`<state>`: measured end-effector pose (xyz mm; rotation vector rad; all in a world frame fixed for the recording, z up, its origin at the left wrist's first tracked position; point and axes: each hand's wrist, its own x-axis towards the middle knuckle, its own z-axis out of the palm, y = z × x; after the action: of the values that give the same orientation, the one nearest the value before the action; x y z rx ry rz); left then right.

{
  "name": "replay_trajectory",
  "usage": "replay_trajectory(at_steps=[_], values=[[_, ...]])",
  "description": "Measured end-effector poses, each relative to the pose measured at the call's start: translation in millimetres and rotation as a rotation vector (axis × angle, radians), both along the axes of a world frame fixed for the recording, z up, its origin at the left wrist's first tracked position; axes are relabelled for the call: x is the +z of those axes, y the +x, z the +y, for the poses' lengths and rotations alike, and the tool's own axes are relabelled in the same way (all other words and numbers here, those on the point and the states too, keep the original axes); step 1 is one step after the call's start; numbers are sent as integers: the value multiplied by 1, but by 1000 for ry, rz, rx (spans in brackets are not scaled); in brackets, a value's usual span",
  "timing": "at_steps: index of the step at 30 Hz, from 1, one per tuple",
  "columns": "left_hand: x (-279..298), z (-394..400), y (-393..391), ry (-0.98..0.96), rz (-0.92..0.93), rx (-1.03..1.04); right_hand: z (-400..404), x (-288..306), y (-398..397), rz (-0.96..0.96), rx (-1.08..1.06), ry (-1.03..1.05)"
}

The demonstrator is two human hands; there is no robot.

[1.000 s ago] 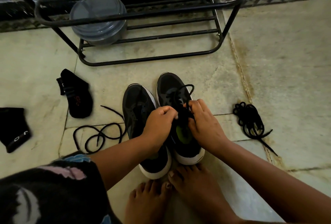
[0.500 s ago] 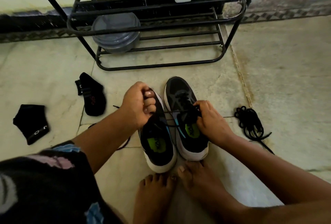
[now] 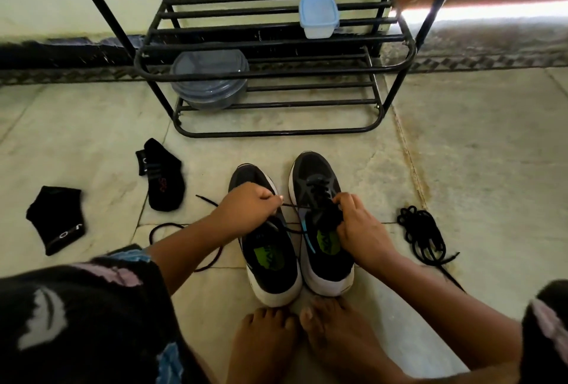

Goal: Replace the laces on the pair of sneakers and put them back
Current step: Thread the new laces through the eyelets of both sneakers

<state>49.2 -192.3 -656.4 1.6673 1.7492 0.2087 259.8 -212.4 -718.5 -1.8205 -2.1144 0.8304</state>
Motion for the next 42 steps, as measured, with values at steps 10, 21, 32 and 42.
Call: replay_trajectory(at_steps=[10,21,32,42], values=[[-21,12,30,118,339,-337,8,-14,-3,44,-17,31],[-35,10,38,59,164,-308,23,-5,-1,-46,89,10],[-34,-1,42,73,129,-290,18,8,-9,-139,39,-73],[-31,-2,27,101,22,-139,6,23,-26,-85,53,-230]])
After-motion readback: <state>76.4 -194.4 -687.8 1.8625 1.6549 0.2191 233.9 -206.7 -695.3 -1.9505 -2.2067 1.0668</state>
